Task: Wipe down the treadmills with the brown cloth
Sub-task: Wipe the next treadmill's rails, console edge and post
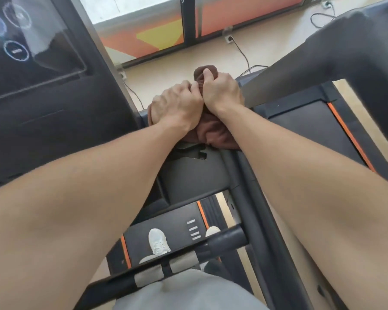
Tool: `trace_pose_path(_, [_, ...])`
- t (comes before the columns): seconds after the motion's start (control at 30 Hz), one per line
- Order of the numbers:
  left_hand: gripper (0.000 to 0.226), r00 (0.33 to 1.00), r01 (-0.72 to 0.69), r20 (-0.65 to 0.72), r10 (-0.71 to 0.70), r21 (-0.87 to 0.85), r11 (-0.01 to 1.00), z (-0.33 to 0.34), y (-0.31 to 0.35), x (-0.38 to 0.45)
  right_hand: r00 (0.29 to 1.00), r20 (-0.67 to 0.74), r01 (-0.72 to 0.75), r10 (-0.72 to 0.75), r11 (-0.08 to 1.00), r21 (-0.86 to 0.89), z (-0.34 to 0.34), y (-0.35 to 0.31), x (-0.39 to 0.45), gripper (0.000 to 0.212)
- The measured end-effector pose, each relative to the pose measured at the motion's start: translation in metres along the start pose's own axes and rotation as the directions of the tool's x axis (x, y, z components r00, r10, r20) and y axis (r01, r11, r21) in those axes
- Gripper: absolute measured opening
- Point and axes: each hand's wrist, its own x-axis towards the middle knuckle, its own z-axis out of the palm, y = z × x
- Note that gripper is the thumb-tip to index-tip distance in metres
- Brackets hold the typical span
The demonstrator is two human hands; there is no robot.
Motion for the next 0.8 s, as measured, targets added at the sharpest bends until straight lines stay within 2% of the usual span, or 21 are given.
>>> trace_pose_path(0.2, [0.055,0.999,0.001,-0.044,-0.001,-0.001,1.0,0.006,0.0,0.005,0.996,0.088,-0.019,0.01,0.993,0.113,0.0,0.012,0.009,0.057])
trace_pose_path(0.37, [0.055,0.992,-0.106,-0.064,0.111,0.078,0.991,0.014,0.0,-0.018,0.99,0.138,0.008,-0.032,0.985,0.172,-0.006,0.031,-0.008,0.059])
trace_pose_path(0.47, [0.064,0.989,-0.142,-0.02,0.144,0.095,0.985,0.02,0.001,-0.039,0.982,0.188,-0.04,-0.008,0.968,0.25,-0.013,0.049,-0.029,0.065])
trace_pose_path(0.53, [0.068,0.986,-0.165,-0.011,0.168,0.108,0.98,0.027,0.004,-0.055,0.976,0.218,-0.098,0.018,0.927,0.362,-0.015,0.063,-0.041,0.068])
trace_pose_path(0.6, [0.07,0.982,-0.186,0.003,0.187,0.115,0.976,0.032,0.009,-0.071,0.964,0.263,-0.168,0.044,0.867,0.47,-0.02,0.079,-0.059,0.059])
trace_pose_path(0.67, [0.072,0.979,-0.206,0.02,0.205,0.107,0.973,0.036,0.014,-0.09,0.954,0.293,-0.219,0.068,0.826,0.52,-0.024,0.093,-0.076,0.041])
trace_pose_path(0.8, [0.072,0.974,-0.226,0.043,0.224,0.079,0.971,0.041,0.024,-0.128,0.954,0.29,-0.245,0.072,0.743,0.623,-0.031,0.115,-0.109,0.03])
